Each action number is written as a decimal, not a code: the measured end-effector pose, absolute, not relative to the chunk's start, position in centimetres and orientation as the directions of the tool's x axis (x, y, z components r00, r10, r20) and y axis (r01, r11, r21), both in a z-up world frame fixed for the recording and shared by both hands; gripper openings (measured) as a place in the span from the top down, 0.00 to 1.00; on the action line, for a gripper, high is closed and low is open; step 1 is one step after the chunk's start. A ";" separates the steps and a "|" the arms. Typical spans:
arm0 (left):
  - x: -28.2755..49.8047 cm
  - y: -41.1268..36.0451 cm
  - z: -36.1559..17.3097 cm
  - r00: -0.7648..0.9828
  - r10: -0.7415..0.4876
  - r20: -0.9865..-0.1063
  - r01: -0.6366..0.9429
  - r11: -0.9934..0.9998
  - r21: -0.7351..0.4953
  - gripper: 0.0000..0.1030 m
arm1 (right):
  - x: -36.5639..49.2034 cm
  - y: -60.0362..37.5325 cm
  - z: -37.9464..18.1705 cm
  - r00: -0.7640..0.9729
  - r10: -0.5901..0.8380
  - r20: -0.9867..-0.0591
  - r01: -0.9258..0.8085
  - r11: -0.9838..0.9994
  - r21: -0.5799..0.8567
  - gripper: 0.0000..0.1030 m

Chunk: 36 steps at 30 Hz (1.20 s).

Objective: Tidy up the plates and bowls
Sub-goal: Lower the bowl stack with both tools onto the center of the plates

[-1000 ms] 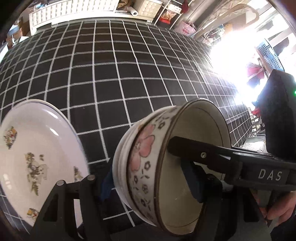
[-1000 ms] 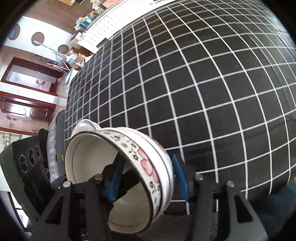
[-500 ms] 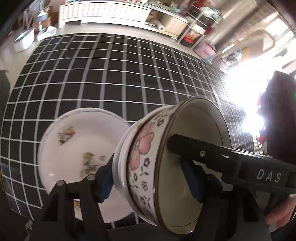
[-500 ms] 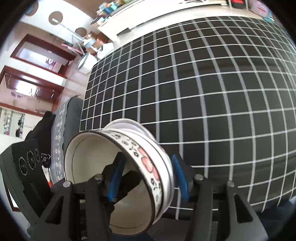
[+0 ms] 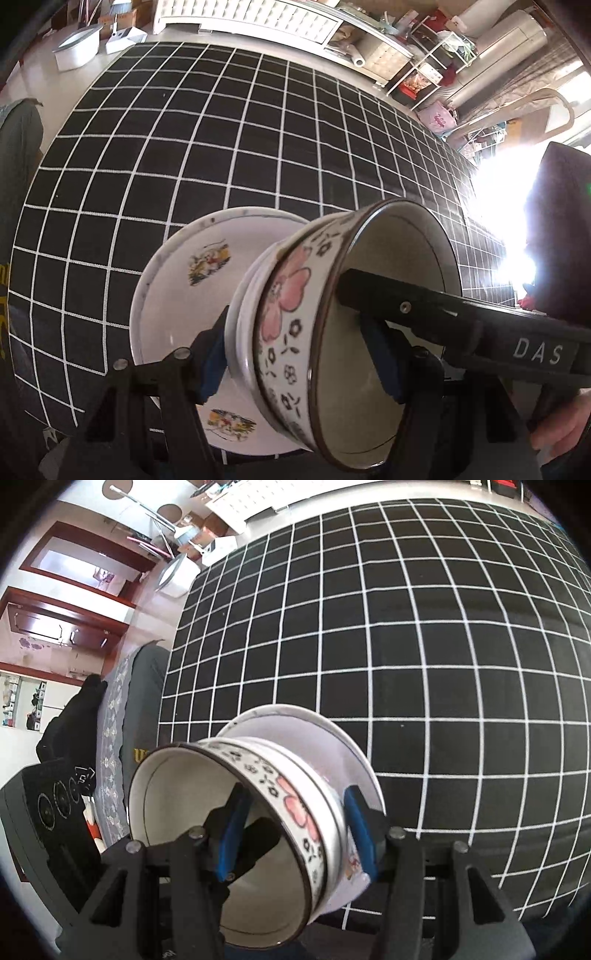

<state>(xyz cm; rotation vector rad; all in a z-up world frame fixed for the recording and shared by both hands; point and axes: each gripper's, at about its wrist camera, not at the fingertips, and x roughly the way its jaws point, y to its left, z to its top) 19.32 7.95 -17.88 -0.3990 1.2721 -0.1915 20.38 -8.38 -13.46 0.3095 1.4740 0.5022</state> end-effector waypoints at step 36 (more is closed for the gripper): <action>19.1 8.5 -18.8 0.291 -0.332 -0.897 -0.097 0.923 -0.373 0.38 | 20.6 -8.4 -14.7 0.016 0.455 -0.890 -0.161 0.880 0.447 0.46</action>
